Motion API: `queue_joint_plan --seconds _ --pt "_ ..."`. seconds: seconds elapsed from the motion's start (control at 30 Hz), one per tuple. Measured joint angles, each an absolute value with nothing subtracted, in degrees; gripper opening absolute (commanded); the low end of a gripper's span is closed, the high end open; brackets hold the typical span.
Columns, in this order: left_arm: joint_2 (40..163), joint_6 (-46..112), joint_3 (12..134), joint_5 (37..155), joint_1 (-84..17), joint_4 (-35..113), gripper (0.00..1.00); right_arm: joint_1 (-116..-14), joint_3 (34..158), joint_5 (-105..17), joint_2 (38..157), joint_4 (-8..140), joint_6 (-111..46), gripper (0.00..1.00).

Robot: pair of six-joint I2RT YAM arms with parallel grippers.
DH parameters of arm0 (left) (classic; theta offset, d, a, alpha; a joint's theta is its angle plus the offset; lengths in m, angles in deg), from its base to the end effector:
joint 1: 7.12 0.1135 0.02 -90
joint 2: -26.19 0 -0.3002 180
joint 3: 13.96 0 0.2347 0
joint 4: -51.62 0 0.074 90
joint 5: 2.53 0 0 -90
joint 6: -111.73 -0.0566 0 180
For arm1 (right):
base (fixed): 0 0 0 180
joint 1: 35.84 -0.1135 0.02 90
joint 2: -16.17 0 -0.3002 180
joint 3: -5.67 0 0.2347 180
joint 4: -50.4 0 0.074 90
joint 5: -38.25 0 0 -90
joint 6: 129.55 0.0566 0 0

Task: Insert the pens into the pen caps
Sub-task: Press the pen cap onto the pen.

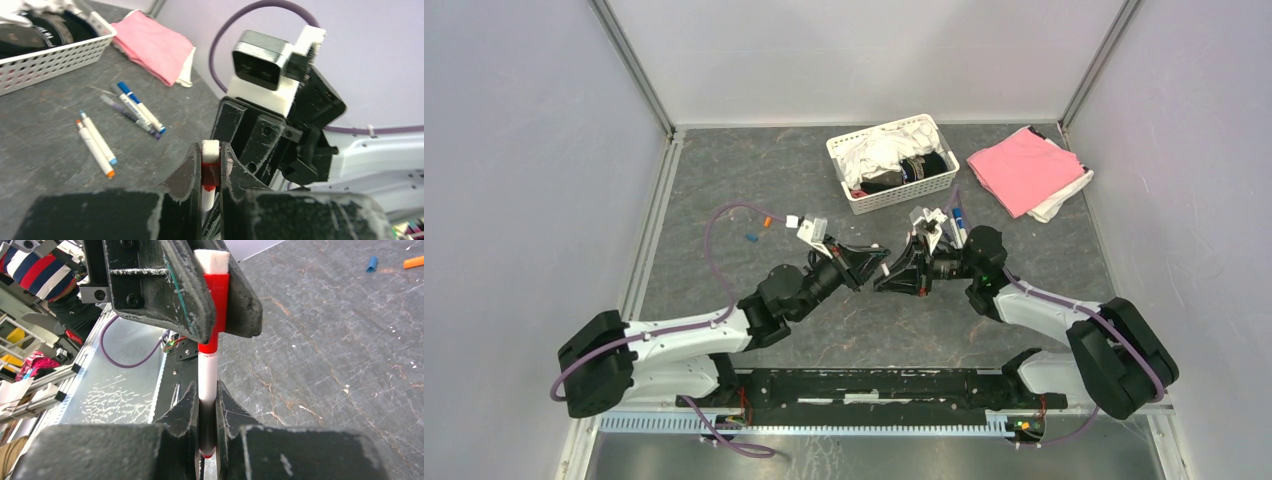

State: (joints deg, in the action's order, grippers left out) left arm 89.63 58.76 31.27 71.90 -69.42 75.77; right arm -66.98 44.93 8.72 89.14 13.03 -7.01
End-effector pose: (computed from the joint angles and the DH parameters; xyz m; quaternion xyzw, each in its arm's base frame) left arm 0.1234 -0.2024 0.3220 0.0469 0.6693 -0.5023 0.5455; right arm 0.1705 0.1606 0.2768 -0.3600 0.5955 0.6251 0.3536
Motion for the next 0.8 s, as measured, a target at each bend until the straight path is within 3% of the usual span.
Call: queue_joint_plan --seconds 0.27,0.43,0.53,0.73,0.8 --pt "93.5 61.6 24.8 77.8 -68.7 91.8 0.02 -66.0 43.6 12.9 89.0 11.8 -4.3 0.00" --pt "93.9 66.9 30.0 63.3 -73.8 77.0 0.02 -65.5 43.9 9.7 86.4 24.5 -12.7 0.00" --pt "96.0 67.7 31.1 55.8 -77.1 75.7 0.02 -65.3 43.9 9.9 86.3 27.3 -14.1 0.00" --pt "102.4 68.1 20.7 58.8 -78.0 104.5 0.02 -65.1 43.0 13.3 85.8 28.1 -13.1 0.00" --pt "103.8 67.9 20.4 59.4 -78.6 107.3 0.02 -65.1 41.9 14.8 85.8 25.1 -10.4 0.00"
